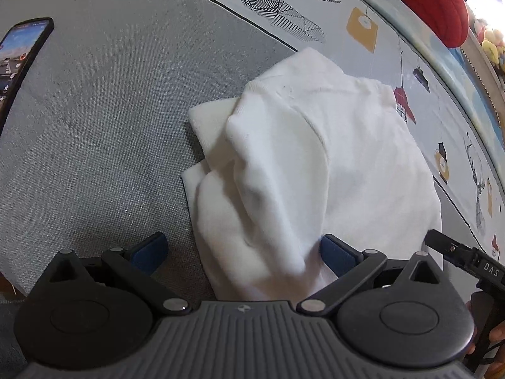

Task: Fold small clothes

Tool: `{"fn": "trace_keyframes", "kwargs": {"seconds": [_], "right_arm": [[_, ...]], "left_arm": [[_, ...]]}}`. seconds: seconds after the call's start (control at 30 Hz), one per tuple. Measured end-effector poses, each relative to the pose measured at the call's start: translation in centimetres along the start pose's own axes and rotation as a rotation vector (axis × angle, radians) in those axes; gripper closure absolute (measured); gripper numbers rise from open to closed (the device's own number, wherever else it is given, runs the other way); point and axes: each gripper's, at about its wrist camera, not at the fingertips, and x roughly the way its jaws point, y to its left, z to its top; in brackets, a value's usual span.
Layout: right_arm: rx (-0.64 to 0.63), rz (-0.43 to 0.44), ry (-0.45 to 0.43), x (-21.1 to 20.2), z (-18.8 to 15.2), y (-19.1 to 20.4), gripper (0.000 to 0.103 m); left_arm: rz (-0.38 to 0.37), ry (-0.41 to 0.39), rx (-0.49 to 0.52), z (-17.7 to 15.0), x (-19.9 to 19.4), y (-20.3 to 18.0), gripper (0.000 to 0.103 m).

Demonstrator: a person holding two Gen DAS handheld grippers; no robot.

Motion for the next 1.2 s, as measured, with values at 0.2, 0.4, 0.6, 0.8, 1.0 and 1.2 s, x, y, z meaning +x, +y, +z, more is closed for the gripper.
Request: {"fn": "trace_keyframes", "kwargs": {"seconds": [0.2,0.4,0.6,0.8,1.0,1.2], "right_arm": [[-0.029,0.021,0.020,0.8,0.6,1.8,0.008],[-0.044,0.021,0.027,1.1,0.6,2.4,0.008],[-0.049,0.031,0.041,1.5,0.7,2.5,0.003],[-0.095,0.042,0.061,2.2,1.0,3.0,0.000],[0.025,0.155,0.074,2.3,1.6,2.4,0.002],[-0.038,0.147,0.049,1.9,1.1,3.3,0.055]], "left_arm": [[-0.011,0.005,-0.001,0.2,0.1,0.0,0.000],[-0.012,0.005,0.003,0.2,0.0,0.2,0.000],[0.006,0.005,0.011,0.1,0.1,-0.3,0.000],[-0.009,0.056,0.021,-0.6,0.3,-0.9,0.000],[0.004,0.071,-0.029,-1.1,0.4,-1.1,0.000],[-0.035,0.022,-0.077,-1.3,-1.1,-1.4,0.061]]}}
